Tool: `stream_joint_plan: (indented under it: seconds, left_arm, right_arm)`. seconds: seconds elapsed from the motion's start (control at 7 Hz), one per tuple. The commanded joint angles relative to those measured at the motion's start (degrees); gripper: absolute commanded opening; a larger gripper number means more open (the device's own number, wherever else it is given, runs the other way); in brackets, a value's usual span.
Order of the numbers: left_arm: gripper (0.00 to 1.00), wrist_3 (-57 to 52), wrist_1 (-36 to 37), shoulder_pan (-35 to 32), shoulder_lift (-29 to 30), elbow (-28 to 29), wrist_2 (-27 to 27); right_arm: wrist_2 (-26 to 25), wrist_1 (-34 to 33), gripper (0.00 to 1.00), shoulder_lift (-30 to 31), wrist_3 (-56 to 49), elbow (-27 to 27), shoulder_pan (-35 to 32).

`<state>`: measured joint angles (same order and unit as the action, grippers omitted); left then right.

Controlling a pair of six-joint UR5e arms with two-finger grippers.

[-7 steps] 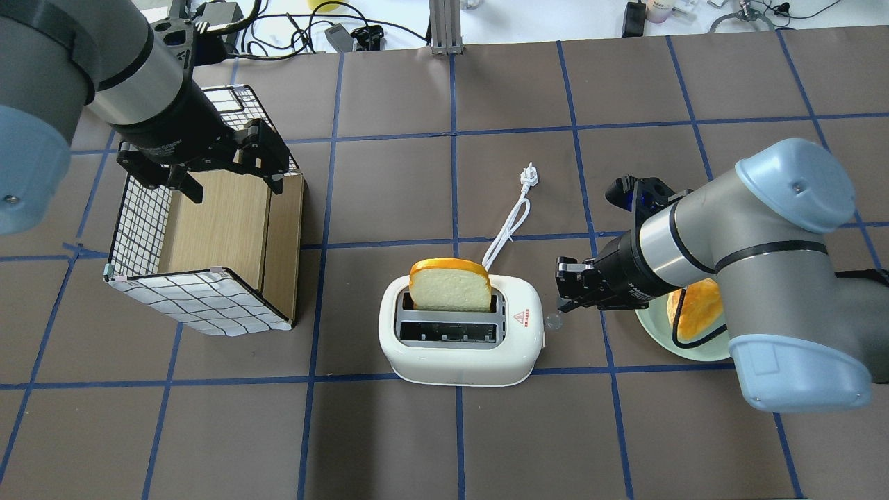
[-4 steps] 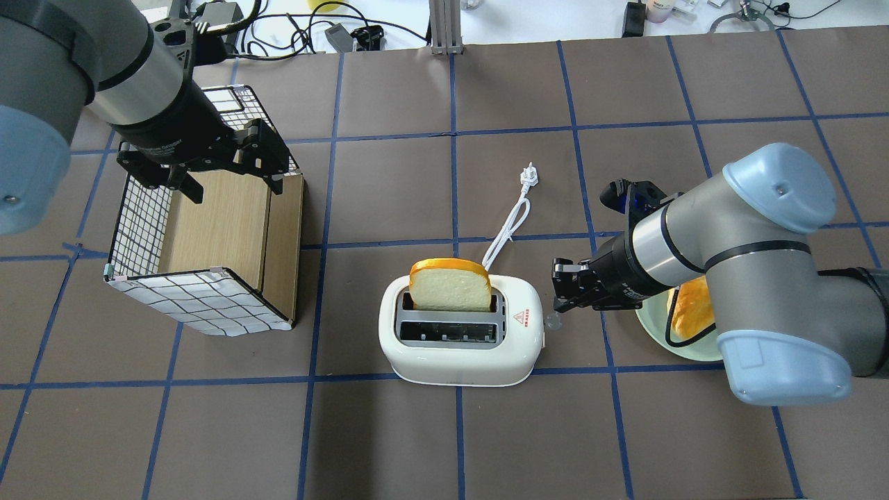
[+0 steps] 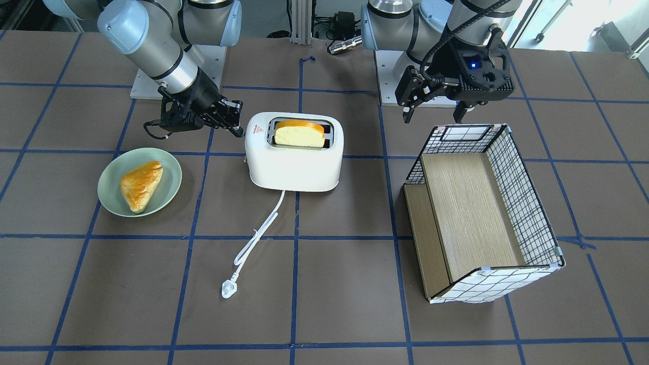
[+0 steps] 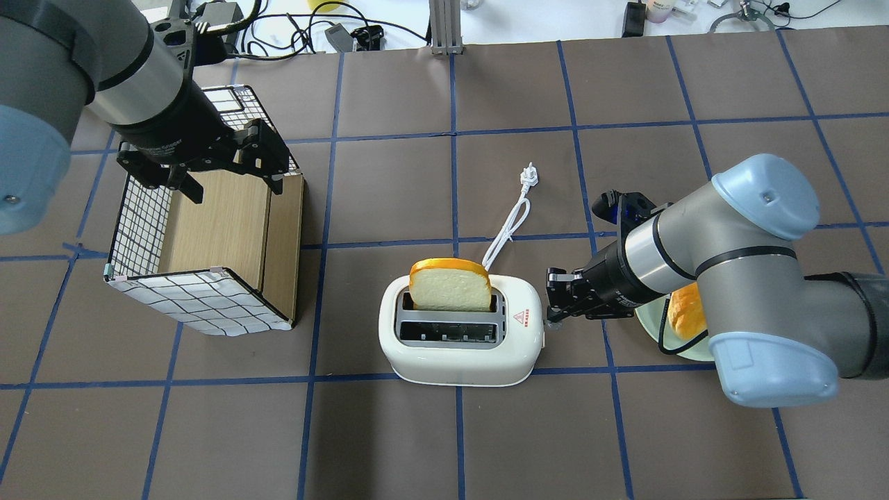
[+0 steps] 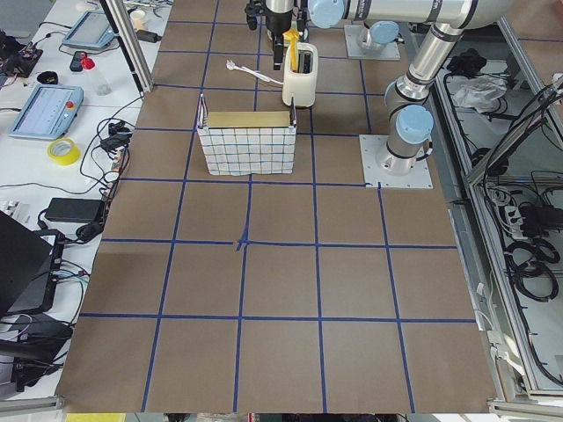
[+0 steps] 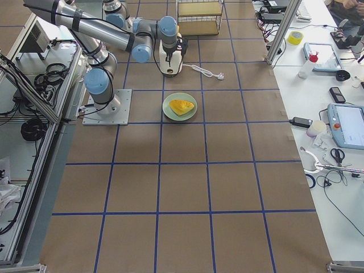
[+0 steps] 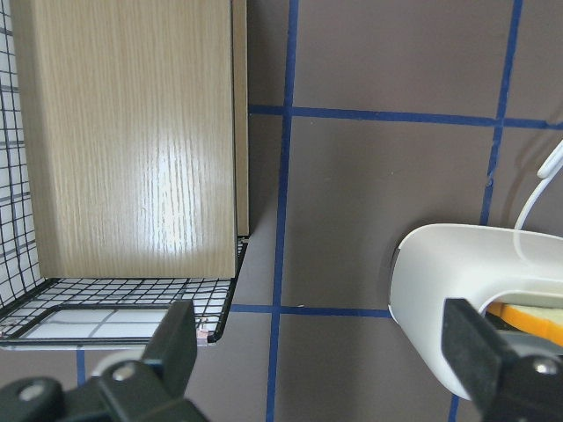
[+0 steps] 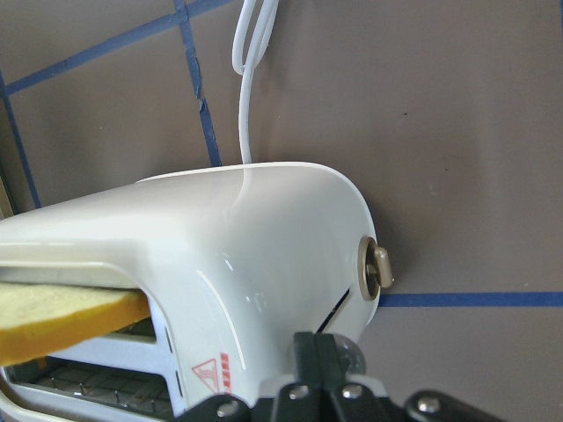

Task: Press toaster with right arm
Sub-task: 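Push the toaster lever down with the right gripper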

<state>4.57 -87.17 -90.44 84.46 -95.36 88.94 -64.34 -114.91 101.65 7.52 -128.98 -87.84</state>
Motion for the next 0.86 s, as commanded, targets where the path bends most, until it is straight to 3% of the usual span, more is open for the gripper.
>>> stream_joint_plan:
  seconds: [0.0, 0.71]
  left_arm:
    - [1.0, 0.0, -0.02, 0.0, 0.0, 0.0, 0.01]
    - [1.0, 0.0, 0.07, 0.0, 0.0, 0.0, -0.08]
  right_arm:
    - [-0.08, -0.84, 0.0, -1.1, -1.55, -1.97, 0.04]
    - [-0.96, -2.16, 0.0, -6.19, -1.37, -1.98, 0.04]
